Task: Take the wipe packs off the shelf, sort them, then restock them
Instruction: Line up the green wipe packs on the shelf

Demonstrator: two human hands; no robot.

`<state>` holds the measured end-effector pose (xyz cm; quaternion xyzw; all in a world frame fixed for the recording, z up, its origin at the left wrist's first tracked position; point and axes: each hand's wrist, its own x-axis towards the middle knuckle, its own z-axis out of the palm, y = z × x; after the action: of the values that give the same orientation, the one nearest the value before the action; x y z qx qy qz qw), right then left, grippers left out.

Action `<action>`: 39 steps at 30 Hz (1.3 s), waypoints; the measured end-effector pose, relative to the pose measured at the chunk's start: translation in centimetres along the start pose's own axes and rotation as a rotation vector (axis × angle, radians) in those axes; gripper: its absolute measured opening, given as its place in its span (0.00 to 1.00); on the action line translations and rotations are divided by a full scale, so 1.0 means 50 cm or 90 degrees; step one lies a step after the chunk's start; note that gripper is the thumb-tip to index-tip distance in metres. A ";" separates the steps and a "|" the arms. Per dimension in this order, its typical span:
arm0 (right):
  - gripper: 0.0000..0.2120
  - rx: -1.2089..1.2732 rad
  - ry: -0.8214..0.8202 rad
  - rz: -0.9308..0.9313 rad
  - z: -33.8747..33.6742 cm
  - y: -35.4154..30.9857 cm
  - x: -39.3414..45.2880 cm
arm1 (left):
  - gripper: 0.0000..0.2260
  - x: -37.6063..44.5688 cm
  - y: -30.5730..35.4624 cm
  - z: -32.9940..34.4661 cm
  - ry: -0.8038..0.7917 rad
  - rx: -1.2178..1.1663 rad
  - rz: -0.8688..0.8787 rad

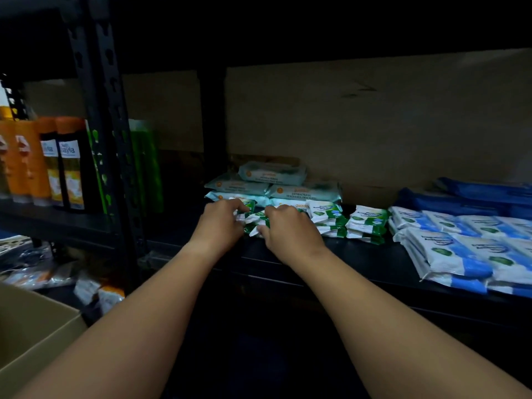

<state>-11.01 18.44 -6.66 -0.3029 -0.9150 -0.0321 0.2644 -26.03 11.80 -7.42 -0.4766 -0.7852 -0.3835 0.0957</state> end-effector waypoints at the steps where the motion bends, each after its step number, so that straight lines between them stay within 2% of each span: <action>1: 0.15 -0.001 0.004 0.003 0.003 0.008 0.005 | 0.14 0.004 0.007 0.007 0.001 0.006 0.000; 6: 0.10 -0.033 0.015 0.037 0.016 0.045 0.019 | 0.14 0.024 0.046 0.046 -0.004 0.021 0.029; 10: 0.06 -0.046 0.026 0.087 0.021 0.052 0.025 | 0.14 0.036 0.047 0.062 -0.023 -0.035 0.030; 14: 0.05 -0.053 0.039 0.098 0.027 0.052 0.028 | 0.14 0.038 0.044 0.074 -0.001 -0.062 0.032; 20: 0.05 -0.071 0.044 0.089 0.027 0.047 0.023 | 0.13 0.040 0.040 0.082 0.009 -0.042 0.034; 28: 0.09 -0.089 0.052 0.064 0.010 0.034 0.011 | 0.17 0.030 0.046 0.076 0.011 -0.004 0.103; 33: 0.09 -0.129 0.047 0.056 0.001 0.030 0.004 | 0.21 0.013 0.046 0.072 0.017 -0.026 0.082; 39: 0.14 -0.150 0.034 0.041 -0.023 0.013 -0.029 | 0.20 -0.067 0.052 0.049 0.119 -0.080 0.030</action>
<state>-9.10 17.93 -6.46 -0.3602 -0.8874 -0.1387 0.2521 -21.59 11.89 -9.51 -0.4621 -0.7359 -0.4724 0.1476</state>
